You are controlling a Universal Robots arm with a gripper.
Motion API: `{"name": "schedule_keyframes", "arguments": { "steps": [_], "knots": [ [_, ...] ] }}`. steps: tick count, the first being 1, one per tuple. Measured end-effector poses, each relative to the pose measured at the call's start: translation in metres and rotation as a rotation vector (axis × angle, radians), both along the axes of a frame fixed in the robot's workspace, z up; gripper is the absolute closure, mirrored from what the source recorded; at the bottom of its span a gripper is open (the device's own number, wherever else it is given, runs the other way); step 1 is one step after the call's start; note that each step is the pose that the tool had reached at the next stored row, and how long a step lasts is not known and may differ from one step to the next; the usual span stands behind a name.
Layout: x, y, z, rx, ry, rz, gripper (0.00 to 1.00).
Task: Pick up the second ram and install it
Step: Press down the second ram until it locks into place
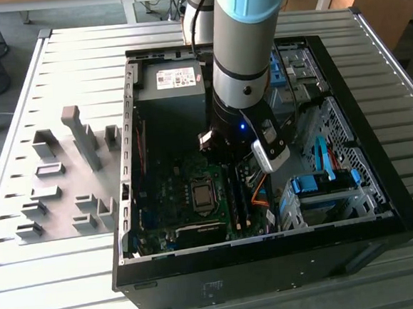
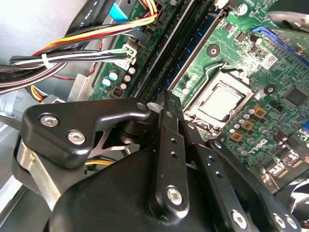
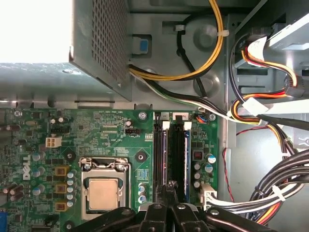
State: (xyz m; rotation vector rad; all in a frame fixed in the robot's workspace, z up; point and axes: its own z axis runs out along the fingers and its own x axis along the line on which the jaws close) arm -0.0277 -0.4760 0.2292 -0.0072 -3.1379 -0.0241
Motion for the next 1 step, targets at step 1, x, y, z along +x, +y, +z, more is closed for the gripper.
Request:
{"name": "schedule_keyframes", "arguments": {
  "steps": [1],
  "knots": [
    [0.0000,0.0000,0.0000,0.0000,0.0000,0.000,0.90]
  ]
}}
